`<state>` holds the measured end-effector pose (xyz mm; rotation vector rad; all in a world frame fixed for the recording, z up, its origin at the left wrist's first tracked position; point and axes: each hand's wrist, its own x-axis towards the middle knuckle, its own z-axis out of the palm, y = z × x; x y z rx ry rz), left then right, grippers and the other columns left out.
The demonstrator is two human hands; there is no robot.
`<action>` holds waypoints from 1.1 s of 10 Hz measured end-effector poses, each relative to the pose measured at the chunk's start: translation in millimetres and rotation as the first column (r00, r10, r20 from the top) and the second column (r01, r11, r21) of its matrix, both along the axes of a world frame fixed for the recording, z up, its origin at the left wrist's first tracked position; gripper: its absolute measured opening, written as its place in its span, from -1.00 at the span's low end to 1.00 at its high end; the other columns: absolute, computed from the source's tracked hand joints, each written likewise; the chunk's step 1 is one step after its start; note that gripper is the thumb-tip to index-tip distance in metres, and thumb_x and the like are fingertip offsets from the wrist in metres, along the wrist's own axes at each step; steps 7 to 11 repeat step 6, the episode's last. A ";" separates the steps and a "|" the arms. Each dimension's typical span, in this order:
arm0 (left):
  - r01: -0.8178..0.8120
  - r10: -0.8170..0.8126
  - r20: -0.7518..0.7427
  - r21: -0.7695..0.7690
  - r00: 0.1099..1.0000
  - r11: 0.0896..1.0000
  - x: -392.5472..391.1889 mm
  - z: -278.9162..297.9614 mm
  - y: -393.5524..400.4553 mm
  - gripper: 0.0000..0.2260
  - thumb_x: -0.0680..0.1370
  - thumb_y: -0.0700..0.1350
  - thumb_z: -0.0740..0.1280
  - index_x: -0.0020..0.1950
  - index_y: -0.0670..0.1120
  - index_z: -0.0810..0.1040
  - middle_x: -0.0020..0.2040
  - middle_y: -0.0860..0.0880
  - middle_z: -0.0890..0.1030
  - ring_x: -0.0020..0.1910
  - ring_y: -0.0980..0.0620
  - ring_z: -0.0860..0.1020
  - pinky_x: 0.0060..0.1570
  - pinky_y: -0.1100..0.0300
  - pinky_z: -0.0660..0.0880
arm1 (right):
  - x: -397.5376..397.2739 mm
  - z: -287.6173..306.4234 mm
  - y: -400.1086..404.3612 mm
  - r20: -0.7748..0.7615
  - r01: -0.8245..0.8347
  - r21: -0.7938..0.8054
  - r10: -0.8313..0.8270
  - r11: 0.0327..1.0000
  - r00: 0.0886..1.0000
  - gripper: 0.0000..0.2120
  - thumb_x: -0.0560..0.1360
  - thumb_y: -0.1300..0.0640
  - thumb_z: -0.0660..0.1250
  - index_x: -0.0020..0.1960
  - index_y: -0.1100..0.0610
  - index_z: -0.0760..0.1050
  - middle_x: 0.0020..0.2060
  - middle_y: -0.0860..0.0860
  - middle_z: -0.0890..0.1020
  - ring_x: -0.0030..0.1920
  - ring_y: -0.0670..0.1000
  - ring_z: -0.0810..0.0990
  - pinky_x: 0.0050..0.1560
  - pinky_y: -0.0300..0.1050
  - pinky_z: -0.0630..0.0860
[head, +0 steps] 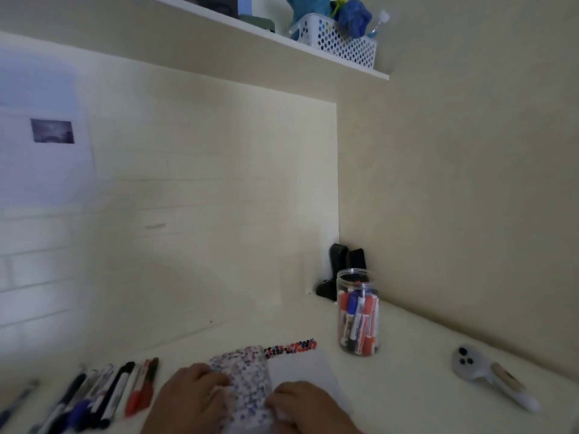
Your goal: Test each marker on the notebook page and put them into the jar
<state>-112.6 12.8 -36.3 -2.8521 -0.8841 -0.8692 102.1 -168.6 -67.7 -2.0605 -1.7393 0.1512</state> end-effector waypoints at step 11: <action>0.169 -0.165 -0.086 0.043 0.982 0.985 -3.0 -34.7 -78.3 -0.59 0.54 0.14 0.15 0.35 0.18 0.53 0.20 0.07 0.55 0.15 -0.04 0.48 0.17 0.04 0.49 | -19.7 9.5 -93.9 0.103 0.114 0.092 -0.124 0.989 0.987 -0.57 0.67 -0.07 0.25 0.51 -0.01 0.45 0.48 -0.10 0.44 0.50 -0.03 0.38 0.47 -0.28 0.18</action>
